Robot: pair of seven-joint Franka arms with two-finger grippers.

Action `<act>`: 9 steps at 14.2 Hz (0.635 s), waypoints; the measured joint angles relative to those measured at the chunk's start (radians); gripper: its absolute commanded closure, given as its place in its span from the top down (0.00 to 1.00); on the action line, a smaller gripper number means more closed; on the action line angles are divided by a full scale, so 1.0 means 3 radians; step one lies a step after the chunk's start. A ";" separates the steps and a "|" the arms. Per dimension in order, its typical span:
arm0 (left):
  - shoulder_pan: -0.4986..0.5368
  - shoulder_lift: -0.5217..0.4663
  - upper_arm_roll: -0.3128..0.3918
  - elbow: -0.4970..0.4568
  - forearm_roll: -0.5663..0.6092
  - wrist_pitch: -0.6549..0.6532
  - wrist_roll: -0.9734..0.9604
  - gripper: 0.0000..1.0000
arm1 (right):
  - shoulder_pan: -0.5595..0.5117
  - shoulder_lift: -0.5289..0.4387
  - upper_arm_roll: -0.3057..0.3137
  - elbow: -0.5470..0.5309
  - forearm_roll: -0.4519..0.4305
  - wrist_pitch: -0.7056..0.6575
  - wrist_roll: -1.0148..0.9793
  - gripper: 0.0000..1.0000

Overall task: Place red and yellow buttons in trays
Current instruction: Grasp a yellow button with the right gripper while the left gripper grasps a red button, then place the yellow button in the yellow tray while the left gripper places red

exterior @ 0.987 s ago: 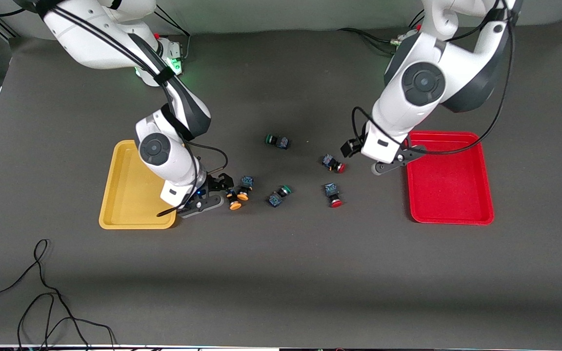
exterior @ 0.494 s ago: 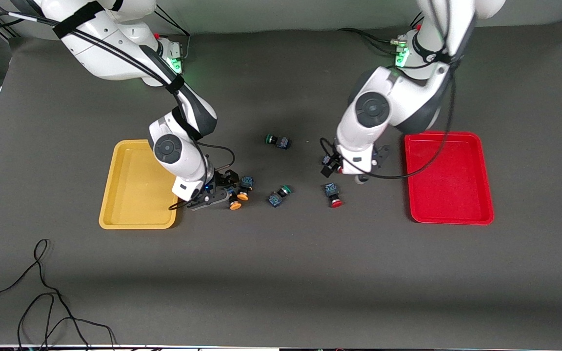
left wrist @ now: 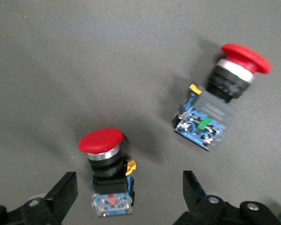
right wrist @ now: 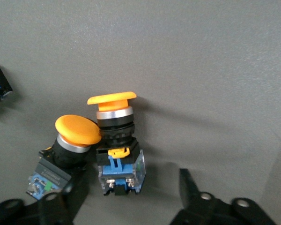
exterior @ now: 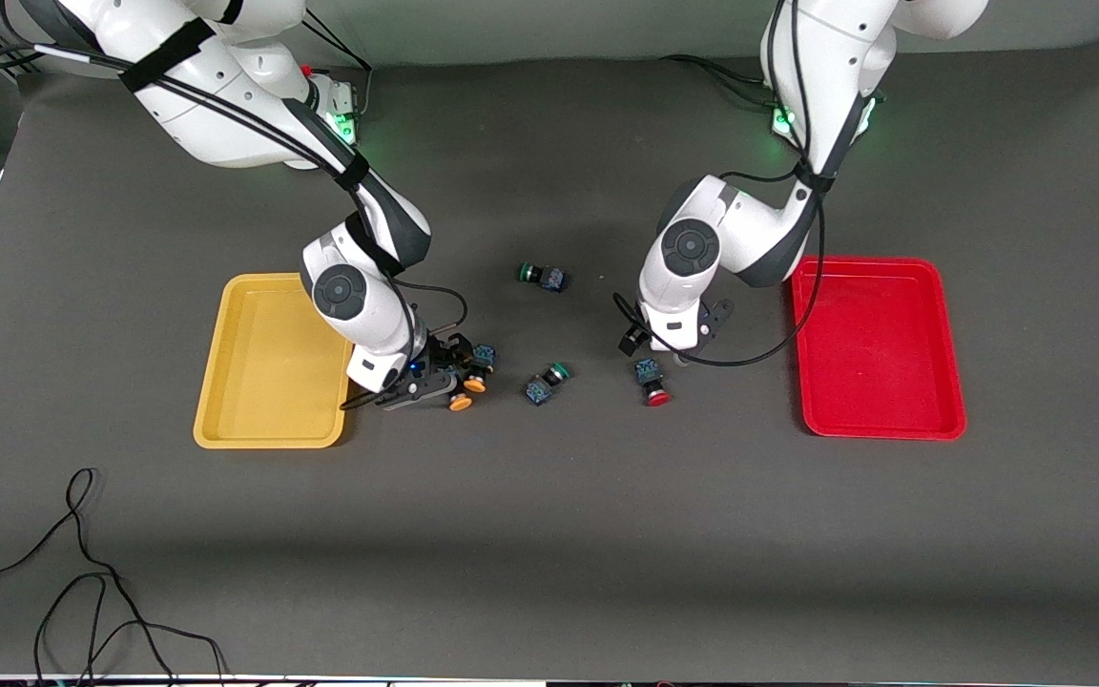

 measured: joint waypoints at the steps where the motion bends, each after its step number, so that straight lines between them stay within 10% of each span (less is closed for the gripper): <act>1: -0.0016 0.0023 0.0000 -0.0008 0.0001 0.0004 0.0000 1.00 | 0.0000 0.0005 0.0000 -0.0002 -0.0006 0.0004 0.0001 0.22; 7: -0.0063 0.0052 0.0001 -0.0013 0.0161 -0.0007 0.0004 0.15 | -0.0015 -0.0176 -0.0003 0.0028 -0.0020 -0.0202 0.0114 0.05; 9: -0.0063 0.0048 0.0007 -0.0010 0.0181 -0.0019 0.0016 0.08 | -0.0052 -0.0466 -0.0028 0.0068 -0.0025 -0.0649 0.0171 0.05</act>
